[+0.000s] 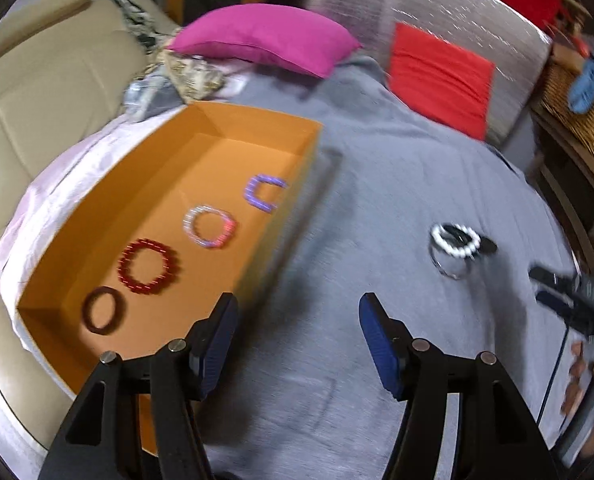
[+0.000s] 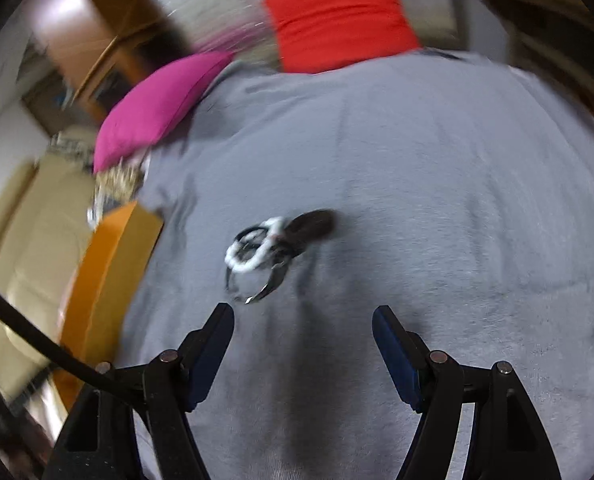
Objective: Organize jewelry
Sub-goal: 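Move both tools back toward the white bracelet and bangle on the bed, then grasp the white beaded bracelet with the left tool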
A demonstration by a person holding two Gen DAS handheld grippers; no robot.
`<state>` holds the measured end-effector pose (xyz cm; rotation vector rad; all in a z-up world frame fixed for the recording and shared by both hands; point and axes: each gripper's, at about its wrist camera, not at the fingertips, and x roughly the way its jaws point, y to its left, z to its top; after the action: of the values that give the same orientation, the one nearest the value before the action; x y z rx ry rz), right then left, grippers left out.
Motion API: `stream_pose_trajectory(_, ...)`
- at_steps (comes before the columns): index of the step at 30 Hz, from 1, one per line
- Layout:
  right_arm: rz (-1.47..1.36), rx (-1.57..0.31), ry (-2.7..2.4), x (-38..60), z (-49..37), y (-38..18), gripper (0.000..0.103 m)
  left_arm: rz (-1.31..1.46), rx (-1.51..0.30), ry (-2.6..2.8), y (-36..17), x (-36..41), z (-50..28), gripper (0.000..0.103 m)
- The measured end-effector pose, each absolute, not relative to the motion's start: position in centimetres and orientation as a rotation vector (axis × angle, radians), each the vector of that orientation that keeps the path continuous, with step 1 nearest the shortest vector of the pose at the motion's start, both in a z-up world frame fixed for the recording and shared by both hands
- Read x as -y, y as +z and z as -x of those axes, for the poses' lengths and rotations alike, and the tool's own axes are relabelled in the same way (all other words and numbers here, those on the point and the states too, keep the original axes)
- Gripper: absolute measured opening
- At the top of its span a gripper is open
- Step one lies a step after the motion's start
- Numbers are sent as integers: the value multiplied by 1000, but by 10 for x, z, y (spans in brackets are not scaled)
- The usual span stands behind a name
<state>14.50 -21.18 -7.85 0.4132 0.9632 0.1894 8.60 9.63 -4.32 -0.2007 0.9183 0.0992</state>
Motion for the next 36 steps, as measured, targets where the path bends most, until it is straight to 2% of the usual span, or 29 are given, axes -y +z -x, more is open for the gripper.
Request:
stream_pose_trajectory(4,-561,-995,196,222,-174,-90,73,188,-936,86,-50,-86,-86,64)
stream_pose_trajectory(6,-625,-1019,194,222,-192,-98,62,184,-943,89,-55,-87,-87,64)
stream_pose_trajectory(9,-682,-1051,177,217,-214,-110,52,187,-949,92,-59,-89,-92,64)
stream_pose_trajectory(13,-704,-1079,132,211,-234,-122,47,191,-956,89,-64,-90,-97,64)
stream_pose_trajectory(14,-713,-1087,133,209,-237,-125,36,191,-959,82,-65,-89,-98,64)
stream_pose_trajectory(15,-705,-1094,133,206,-241,-127,18,187,-963,79,-65,-87,-100,64)
stream_pose_trajectory(16,-685,-1092,124,205,-243,-127,11,180,-964,77,-65,-86,-102,64)
stream_pose_trajectory(17,-675,-1085,118,205,-243,-125,9,172,-961,73,-65,-83,-103,64)
stream_pose_trajectory(25,-422,-935,130,228,-197,-78,9,154,-974,-48,-60,-45,-137,64)
stream_pose_trajectory(36,-379,-874,144,265,-133,-91,9,163,-1118,-248,-83,14,-234,63)
